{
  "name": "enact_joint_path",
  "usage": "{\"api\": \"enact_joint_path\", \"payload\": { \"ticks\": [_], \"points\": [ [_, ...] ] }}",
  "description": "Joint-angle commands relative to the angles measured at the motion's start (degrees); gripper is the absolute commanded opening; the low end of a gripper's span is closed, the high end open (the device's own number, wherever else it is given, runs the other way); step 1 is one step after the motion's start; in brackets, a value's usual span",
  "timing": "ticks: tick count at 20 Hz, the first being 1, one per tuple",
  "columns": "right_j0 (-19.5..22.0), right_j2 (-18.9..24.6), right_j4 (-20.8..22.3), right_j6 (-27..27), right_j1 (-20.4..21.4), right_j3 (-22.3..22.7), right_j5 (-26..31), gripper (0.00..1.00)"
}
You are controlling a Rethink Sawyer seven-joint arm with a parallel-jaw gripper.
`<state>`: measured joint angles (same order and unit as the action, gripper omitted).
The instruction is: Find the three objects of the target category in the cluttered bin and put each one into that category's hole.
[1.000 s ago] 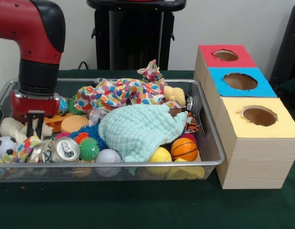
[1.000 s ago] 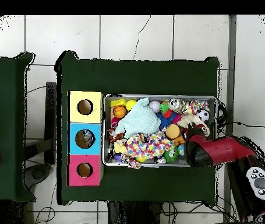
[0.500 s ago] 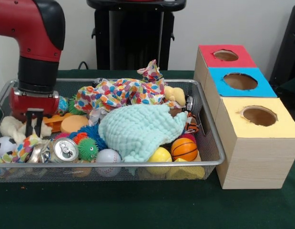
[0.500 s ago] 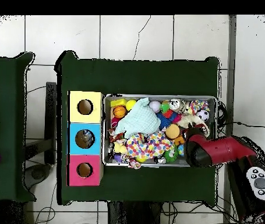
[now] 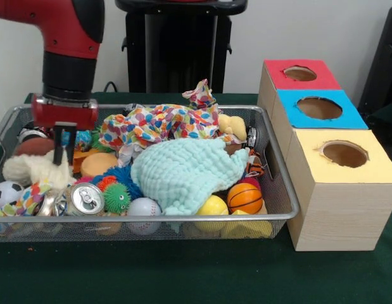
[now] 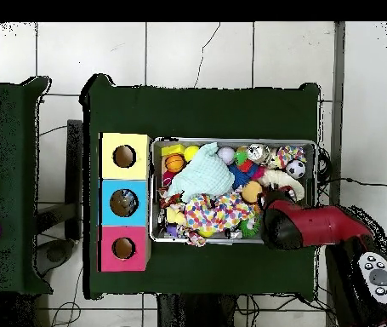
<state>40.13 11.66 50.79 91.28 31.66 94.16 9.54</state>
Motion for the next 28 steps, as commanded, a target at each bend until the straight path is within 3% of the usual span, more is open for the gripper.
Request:
{"api": "enact_joint_path", "payload": {
  "ticks": [1, 10, 20, 25, 28],
  "points": [
    [-8.0, -5.4, -6.2, 15.4, 3.1, 7.9, 5.0, 0.00],
    [-20.6, -15.3, -14.8, 20.6, 3.8, 10.3, 2.8, 0.00],
    [-30.9, -21.1, -23.8, 22.7, 7.6, 14.9, 5.3, 0.00],
    [-32.5, -21.7, -25.9, 20.8, 7.4, 15.1, 5.1, 0.00],
    [-29.0, -20.6, -23.8, 15.8, 6.9, 14.2, 3.7, 0.00]
  ]
}}
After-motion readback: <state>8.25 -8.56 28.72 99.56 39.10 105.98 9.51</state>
